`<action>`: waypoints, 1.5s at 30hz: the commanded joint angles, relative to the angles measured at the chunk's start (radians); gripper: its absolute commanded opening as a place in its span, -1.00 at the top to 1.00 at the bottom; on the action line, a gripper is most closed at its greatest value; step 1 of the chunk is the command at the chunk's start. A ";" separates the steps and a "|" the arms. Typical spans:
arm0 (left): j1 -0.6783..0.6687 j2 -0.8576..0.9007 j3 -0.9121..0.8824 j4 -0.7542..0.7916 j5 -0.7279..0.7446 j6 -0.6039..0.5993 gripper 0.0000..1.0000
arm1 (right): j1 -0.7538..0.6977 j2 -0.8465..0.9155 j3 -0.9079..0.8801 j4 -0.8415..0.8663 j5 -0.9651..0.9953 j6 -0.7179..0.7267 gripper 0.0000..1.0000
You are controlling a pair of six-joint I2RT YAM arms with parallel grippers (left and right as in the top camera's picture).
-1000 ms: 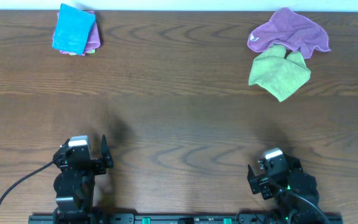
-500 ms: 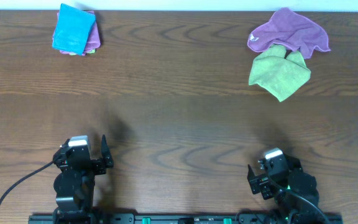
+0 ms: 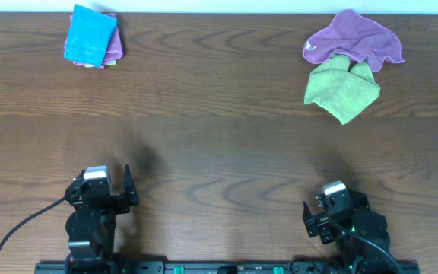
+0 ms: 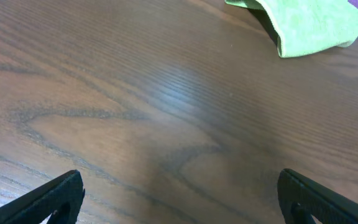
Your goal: Fold the cloth
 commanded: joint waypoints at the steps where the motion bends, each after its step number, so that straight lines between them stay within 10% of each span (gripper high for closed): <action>1: 0.004 -0.007 -0.022 -0.002 -0.017 0.011 -0.91 | -0.005 -0.009 -0.014 0.015 -0.026 0.008 -0.99; 15: 0.004 -0.007 -0.022 -0.002 -0.017 0.011 -0.91 | -0.005 -0.009 -0.014 0.545 -0.578 0.169 -0.99; 26: 0.004 -0.007 -0.022 -0.002 -0.017 0.011 -0.91 | -0.009 0.064 -0.013 0.623 0.111 0.806 -0.99; 45: 0.004 -0.007 -0.022 -0.002 -0.017 0.011 -0.91 | -0.269 1.239 0.599 0.863 -0.108 0.815 -0.98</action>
